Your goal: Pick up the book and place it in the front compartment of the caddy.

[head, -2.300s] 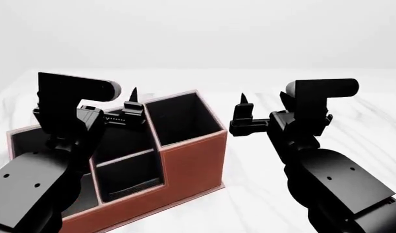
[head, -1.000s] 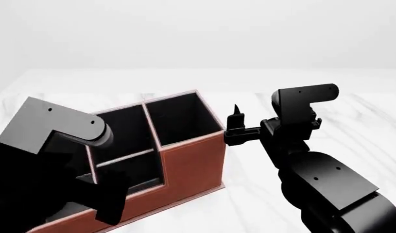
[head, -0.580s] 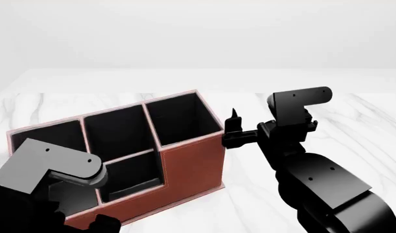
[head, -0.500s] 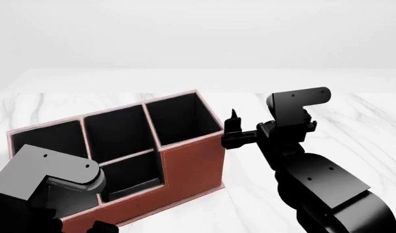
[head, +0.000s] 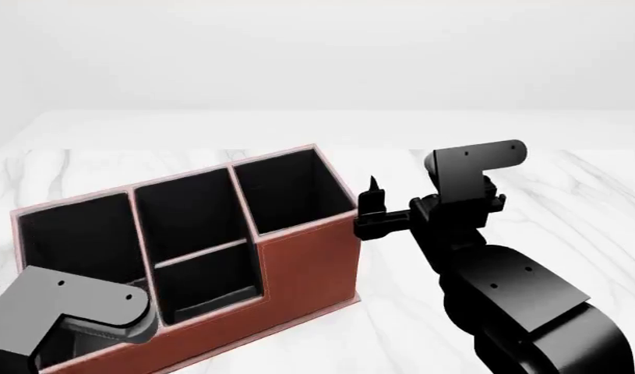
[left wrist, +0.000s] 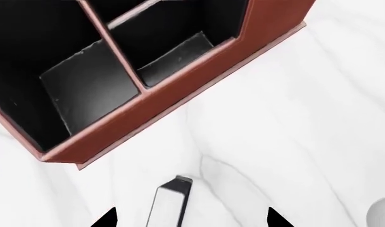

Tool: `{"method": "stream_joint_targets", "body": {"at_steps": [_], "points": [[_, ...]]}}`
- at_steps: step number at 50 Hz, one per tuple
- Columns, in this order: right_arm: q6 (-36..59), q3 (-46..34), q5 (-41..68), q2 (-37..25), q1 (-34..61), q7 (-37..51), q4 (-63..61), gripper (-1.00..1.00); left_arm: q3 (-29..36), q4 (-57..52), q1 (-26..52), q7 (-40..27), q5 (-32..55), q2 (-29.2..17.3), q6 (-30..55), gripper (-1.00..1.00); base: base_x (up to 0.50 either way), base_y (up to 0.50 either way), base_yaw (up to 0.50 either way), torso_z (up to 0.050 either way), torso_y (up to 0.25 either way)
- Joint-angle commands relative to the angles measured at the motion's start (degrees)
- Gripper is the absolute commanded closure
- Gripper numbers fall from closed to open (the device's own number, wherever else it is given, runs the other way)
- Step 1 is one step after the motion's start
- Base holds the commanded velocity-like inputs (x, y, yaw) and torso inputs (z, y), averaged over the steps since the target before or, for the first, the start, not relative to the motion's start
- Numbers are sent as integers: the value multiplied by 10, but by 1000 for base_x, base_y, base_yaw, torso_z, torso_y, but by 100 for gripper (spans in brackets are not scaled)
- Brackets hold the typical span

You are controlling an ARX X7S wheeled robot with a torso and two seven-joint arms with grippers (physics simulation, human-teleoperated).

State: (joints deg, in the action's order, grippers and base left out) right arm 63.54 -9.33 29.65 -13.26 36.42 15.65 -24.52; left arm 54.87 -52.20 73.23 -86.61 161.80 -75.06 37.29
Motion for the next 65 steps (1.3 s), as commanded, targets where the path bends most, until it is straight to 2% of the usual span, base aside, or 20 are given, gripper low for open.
{"method": "stream_joint_targets", "body": {"at_steps": [1,11,23,37,65], "points": [[0,-2,3,-1,0,4,-2,-100,27,-15,-37,41,-35,-43,-6,-100,0,0,0,0,0],[-3,-6,4,0,-3,7,-1,-100,44,-18,-72,82,-77,-74,-12,-100,0,0,0,0,0],[-12,-7,5,-2,-2,6,12,-100,57,-5,-91,95,-98,-82,0,-100,0,0,0,0,0],[-20,-14,4,-2,-4,7,21,-100,97,-11,-147,147,-168,-124,-14,-100,0,0,0,0,0],[-36,-17,9,-4,-5,6,45,-100,132,23,-193,208,-252,-132,-11,-100,0,0,0,0,0]]}}
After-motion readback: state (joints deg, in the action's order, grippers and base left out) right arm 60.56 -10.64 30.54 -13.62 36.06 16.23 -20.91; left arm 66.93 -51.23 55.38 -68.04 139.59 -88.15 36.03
